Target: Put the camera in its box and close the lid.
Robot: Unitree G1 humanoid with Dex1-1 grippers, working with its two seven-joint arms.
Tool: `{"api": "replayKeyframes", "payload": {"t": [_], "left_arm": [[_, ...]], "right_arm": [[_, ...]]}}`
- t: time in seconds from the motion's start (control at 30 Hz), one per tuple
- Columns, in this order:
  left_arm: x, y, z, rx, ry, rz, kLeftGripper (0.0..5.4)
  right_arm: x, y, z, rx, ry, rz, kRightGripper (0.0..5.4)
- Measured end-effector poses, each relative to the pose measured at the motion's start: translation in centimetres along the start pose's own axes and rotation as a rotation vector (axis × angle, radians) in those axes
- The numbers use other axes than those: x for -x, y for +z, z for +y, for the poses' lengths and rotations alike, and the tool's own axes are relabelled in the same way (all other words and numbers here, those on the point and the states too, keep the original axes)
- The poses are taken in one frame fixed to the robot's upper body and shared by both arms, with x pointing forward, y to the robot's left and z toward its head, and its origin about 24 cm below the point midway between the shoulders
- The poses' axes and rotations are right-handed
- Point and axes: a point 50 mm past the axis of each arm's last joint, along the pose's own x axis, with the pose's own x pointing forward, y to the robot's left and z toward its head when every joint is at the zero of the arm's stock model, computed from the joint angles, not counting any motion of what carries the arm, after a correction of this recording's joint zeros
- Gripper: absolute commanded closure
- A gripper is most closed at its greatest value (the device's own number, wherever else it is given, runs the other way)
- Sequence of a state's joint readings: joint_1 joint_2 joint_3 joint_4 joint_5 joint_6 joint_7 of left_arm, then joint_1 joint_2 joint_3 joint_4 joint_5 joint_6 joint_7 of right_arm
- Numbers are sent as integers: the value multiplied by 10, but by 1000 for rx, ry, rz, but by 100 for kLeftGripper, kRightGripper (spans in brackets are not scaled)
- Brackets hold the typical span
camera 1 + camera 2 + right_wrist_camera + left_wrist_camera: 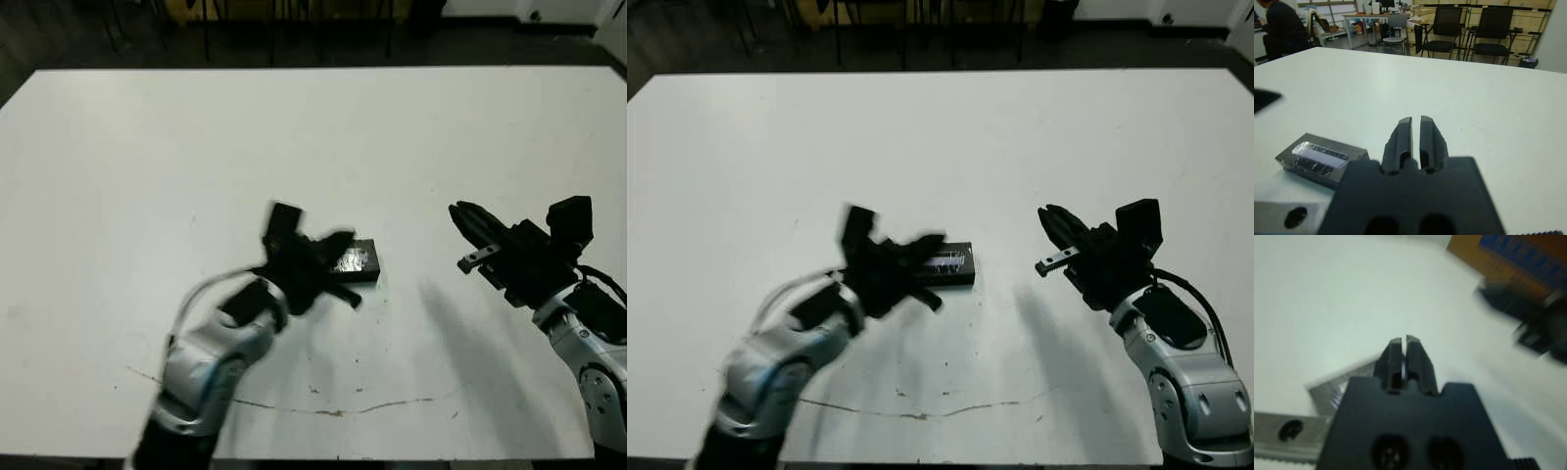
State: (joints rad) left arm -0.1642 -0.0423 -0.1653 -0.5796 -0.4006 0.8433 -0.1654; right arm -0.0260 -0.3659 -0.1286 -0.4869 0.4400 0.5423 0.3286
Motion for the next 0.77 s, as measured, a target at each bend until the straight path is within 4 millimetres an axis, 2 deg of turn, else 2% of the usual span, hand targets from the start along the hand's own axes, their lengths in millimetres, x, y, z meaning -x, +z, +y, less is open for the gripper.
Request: {"api": "replayKeyframes", "payload": {"t": [0.23,0.4,0.5,0.6,0.67,0.77], "left_arm": [[31,33,32,-48,120,-151,538],[49,42,62,-64,260,-262,538],[58,37,79,-107,361,-294,538],[67,28,94,-246,470,-329,538],[72,17,101,-323,518,-347,538],[75,-2,106,-337,569,-351,538]], "right_arm": [[-2,1,4,-30,-26,-22,540],[-5,1,9,-60,-49,-38,540],[-8,0,13,-84,-64,-48,540],[-11,-1,18,-69,-109,-57,540],[-13,-1,23,-42,-134,-68,540],[-16,0,29,-18,-153,-82,540]]}}
